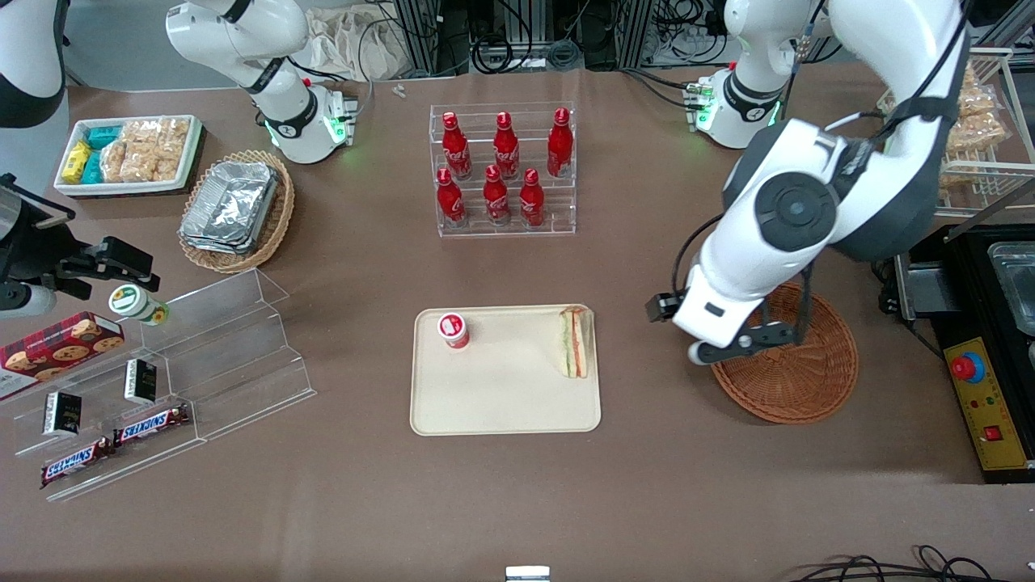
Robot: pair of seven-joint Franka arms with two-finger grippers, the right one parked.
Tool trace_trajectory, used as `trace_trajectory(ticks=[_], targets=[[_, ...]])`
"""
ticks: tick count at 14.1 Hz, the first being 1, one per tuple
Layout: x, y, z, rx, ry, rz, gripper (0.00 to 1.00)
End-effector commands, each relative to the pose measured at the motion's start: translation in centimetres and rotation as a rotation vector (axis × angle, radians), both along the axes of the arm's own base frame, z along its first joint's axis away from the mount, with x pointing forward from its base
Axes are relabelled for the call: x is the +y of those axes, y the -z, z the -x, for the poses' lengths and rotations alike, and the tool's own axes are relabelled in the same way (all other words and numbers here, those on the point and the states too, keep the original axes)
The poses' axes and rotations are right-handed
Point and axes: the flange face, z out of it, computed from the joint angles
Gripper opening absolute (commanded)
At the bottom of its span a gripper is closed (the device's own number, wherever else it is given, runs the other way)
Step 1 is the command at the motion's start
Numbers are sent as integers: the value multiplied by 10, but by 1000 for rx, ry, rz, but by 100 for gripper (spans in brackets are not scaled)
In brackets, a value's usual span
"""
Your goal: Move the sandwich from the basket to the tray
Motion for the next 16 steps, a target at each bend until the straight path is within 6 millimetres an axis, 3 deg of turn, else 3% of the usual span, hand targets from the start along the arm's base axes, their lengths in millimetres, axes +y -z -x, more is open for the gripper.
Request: trace_trajectory(ticks=[1, 5, 11, 16], targets=[[33, -21, 10, -19, -40, -10, 100], [70, -41, 6, -32, -105, 22, 100], [107, -41, 15, -23, -154, -22, 100], [179, -53, 49, 7, 25, 41, 100]])
